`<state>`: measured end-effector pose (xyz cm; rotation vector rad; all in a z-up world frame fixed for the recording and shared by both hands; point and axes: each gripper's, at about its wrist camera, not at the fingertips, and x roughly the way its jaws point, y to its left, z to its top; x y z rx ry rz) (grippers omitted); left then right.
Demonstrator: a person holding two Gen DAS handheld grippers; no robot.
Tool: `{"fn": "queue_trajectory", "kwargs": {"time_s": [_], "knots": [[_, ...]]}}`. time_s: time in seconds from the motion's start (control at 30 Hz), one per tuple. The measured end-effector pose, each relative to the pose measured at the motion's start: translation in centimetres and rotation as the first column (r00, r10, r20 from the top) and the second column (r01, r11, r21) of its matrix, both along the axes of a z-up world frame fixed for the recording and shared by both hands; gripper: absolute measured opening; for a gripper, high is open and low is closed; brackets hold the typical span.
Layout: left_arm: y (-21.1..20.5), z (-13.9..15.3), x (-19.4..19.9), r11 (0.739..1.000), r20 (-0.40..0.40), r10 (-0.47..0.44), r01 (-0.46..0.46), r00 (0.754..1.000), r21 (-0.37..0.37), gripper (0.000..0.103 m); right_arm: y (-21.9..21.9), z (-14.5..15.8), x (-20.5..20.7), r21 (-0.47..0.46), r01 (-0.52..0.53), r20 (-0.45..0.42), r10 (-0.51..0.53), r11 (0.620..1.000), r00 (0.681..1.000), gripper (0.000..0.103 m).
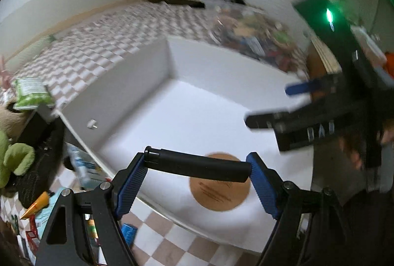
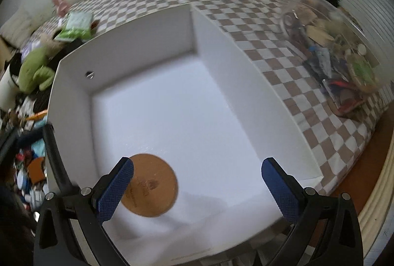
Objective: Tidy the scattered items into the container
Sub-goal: 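Open the right gripper to drop the coaster into the white box, then withdraw the right tool from the box back over the scattered items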
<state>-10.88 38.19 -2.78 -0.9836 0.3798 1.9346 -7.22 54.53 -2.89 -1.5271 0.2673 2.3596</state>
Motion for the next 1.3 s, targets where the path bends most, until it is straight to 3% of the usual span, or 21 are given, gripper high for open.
{"fn": "queue_trajectory", "kwargs": {"time_s": [0.17, 0.27, 0.53, 0.97, 1.23, 1.3], "knots": [[1.0, -1.0, 1.2, 0.997, 0.023, -0.062, 0.063, 0.998, -0.041, 0.084, 0.2, -0.3, -0.3, -0.028, 0.000, 0.000, 0.000, 1.000, 1.000, 0.103], [0.9, -1.0, 1.7, 0.996, 0.021, -0.079, 0.079, 0.997, -0.036, 0.097, -0.2, -0.5, -0.2, -0.007, -0.012, 0.010, 0.012, 1.000, 1.000, 0.103], [-0.1, -0.3, 1.9, 0.999, 0.018, -0.052, 0.052, 0.999, -0.009, 0.098, -0.6, -0.7, -0.3, -0.019, -0.034, 0.020, 0.035, 0.999, 0.999, 0.103], [-6.2, 2.2, 1.6, 0.995, -0.025, 0.097, -0.096, 0.995, 0.023, 0.096, -4.2, 0.0, -0.6, -0.053, -0.144, -0.031, 0.142, 0.988, 0.989, 0.103], [-11.9, 3.4, 1.0, 0.978, -0.032, 0.205, -0.203, 0.978, 0.040, 0.096, -6.0, 1.9, -0.2, -0.108, -0.166, -0.151, 0.149, 0.980, 0.977, 0.103], [-13.3, 3.6, 0.8, 0.971, -0.025, 0.236, -0.235, 0.971, 0.044, 0.096, -7.0, 2.5, 0.1, -0.086, -0.186, -0.192, 0.167, 0.979, 0.967, 0.103]]}}
